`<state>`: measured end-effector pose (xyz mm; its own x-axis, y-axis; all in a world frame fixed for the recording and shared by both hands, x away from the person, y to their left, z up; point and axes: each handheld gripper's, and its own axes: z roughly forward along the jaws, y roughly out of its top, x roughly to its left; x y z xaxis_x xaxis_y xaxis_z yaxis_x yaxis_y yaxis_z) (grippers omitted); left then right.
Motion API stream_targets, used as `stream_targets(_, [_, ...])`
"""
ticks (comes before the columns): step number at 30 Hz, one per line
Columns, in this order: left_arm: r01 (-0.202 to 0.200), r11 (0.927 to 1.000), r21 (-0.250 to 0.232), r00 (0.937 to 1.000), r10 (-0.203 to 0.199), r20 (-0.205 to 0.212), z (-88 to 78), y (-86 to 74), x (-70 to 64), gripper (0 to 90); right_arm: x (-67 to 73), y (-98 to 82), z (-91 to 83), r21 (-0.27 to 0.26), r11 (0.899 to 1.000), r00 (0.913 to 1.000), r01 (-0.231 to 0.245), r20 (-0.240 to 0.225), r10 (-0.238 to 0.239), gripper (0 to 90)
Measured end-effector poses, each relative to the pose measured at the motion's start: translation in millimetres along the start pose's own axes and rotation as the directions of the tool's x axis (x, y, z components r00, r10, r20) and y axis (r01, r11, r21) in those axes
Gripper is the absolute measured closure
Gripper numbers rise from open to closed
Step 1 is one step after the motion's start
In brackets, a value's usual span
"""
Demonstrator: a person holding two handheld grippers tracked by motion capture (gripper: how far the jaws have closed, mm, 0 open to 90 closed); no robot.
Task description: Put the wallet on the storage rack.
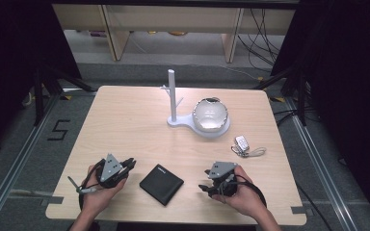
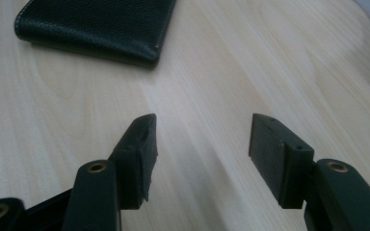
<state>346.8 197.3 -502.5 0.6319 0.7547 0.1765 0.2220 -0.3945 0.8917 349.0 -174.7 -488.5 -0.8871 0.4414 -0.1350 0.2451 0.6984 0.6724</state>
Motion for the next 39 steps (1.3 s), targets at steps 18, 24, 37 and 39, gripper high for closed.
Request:
stream_targets(18, [-0.062,0.9957,0.069,0.9957,0.057,0.073,10.1,4.6,-13.6,81.1,15.8,31.2,20.1,0.059,0.990,0.9854,0.127,-0.122,-0.119,43.8])
stream_targets(24, [-0.070,0.9932,0.092,0.9928,0.061,0.103,13.0,4.9,-18.3,80.8,22.7,40.0,27.2,0.071,0.986,0.9788,0.149,-0.152,-0.137,43.8])
stream_targets(37, [-0.100,0.9848,0.142,0.9866,0.080,0.142,18.0,2.8,-21.0,80.6,28.1,51.8,44.7,0.093,0.980,0.9678,0.178,-0.197,-0.157,42.4])
stream_targets(39, [-0.097,0.9845,0.146,0.9854,0.075,0.153,18.4,2.3,-21.6,80.9,28.9,53.5,46.0,0.091,0.978,0.9657,0.186,-0.201,-0.165,41.9])
